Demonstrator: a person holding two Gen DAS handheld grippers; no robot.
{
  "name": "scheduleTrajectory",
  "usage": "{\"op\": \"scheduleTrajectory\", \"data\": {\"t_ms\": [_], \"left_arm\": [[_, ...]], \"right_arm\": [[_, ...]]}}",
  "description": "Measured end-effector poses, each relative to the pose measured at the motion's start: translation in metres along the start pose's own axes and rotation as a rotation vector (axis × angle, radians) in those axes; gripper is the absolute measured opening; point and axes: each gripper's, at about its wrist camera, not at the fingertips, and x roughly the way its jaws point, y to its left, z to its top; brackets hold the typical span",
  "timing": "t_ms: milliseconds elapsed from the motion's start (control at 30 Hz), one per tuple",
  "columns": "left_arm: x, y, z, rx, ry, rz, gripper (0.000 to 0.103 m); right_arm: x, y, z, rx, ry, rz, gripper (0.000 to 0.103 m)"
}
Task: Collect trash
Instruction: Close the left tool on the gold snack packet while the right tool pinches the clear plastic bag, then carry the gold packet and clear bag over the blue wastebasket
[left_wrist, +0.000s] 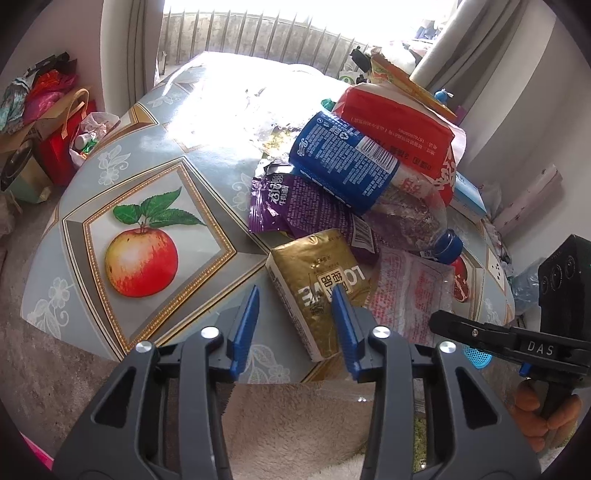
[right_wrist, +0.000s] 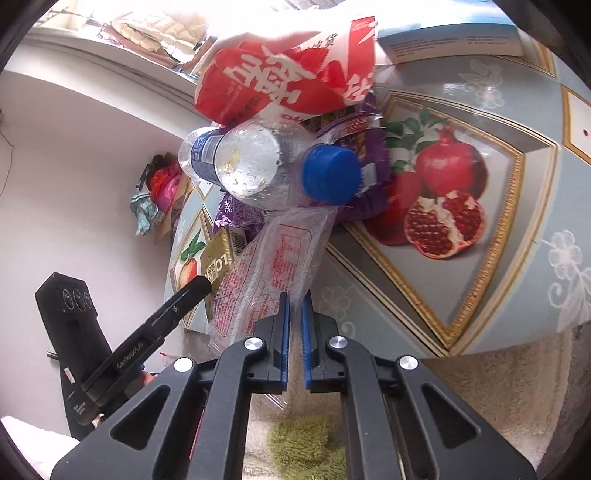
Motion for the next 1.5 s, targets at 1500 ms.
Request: {"op": "scheduleTrajectory", "data": {"t_ms": [1500], "left_arm": [[0.000,-0.238,0.018,0.383,0.133,-0.339,0.057]], "right_arm": [[-0.174,-0.121,-0.047,0.160,-0.395,0.027,0.003]]}}
